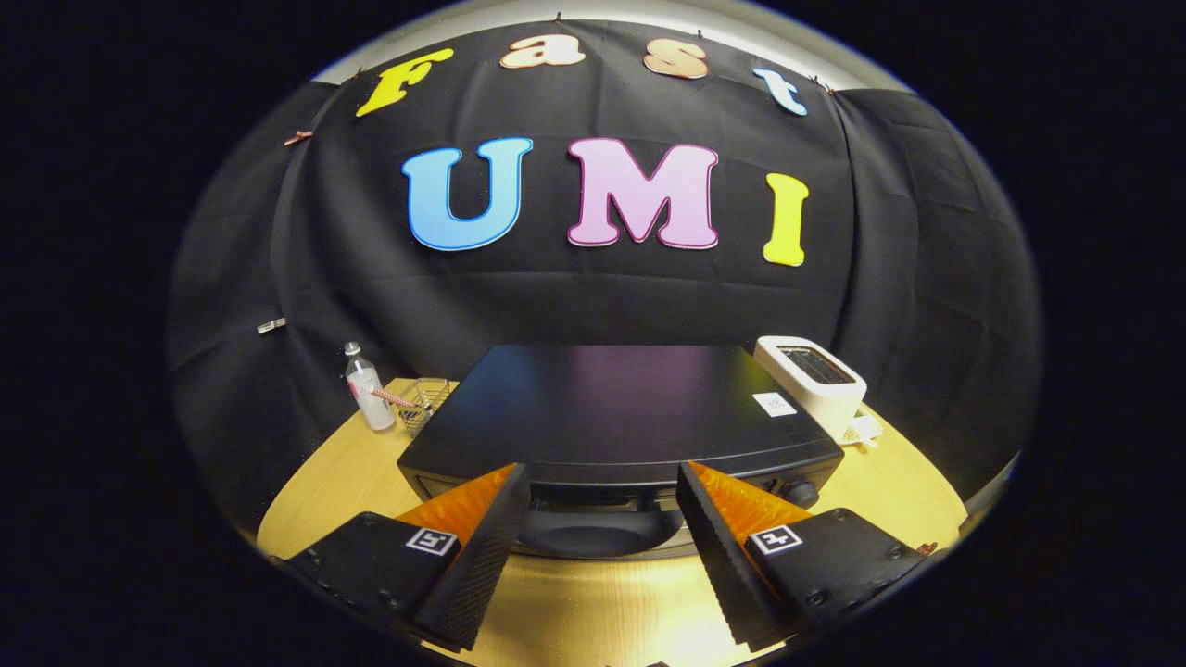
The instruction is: Open the toaster oven, put the food inside, and close the toaster oven door.
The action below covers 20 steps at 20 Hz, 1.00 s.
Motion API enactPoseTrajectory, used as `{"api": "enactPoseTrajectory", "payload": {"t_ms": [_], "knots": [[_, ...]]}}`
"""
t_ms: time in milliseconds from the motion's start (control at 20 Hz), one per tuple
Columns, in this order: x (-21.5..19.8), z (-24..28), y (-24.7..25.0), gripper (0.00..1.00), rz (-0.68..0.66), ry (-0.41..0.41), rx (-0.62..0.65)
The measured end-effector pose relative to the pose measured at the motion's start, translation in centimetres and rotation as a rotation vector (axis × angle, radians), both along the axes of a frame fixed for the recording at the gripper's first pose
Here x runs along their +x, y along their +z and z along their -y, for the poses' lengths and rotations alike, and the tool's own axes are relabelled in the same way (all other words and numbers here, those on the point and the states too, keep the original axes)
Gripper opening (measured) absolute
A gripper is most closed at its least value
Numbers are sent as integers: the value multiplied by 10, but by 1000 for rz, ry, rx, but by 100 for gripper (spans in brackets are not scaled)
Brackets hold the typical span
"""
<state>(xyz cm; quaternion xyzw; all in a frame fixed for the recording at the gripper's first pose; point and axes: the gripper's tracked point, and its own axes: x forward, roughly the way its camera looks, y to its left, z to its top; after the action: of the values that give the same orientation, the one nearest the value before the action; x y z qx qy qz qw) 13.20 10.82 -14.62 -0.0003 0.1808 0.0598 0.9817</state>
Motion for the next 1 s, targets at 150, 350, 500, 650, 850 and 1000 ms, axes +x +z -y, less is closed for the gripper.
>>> {"api": "enactPoseTrajectory", "payload": {"t_ms": [150,350,500,650,850,1000], "knots": [[3,-2,-11,98,-22,6,-16],[5,-2,-19,98,-49,-5,-1],[6,-3,-21,99,-39,3,-11],[3,-3,-22,99,-62,9,0],[-11,-2,-28,99,-79,23,3],[-25,1,-30,99,-73,25,0]]}}
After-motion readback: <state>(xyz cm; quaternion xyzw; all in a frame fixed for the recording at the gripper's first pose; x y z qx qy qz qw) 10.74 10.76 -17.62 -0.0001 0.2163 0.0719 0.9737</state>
